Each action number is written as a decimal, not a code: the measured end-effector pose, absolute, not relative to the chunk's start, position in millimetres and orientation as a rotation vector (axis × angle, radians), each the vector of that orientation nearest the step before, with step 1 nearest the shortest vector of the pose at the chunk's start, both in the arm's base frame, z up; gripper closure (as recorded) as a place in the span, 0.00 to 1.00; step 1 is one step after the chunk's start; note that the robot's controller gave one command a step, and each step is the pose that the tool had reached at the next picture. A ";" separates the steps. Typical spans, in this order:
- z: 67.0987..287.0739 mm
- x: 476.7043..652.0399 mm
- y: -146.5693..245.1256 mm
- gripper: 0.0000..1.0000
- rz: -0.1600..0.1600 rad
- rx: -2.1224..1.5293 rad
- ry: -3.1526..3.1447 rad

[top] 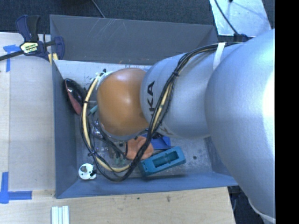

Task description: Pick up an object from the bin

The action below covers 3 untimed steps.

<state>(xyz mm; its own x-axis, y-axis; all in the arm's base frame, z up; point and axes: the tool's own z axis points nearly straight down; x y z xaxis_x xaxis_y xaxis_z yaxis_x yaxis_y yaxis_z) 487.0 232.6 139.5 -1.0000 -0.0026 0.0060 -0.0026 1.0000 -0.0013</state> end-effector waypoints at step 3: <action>125.9 506.8 216.7 0.00 -0.001 -0.215 -3.134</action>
Offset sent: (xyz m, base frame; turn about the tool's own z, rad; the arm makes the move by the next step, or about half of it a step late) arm 0.0225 -0.0171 -0.0184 0.1756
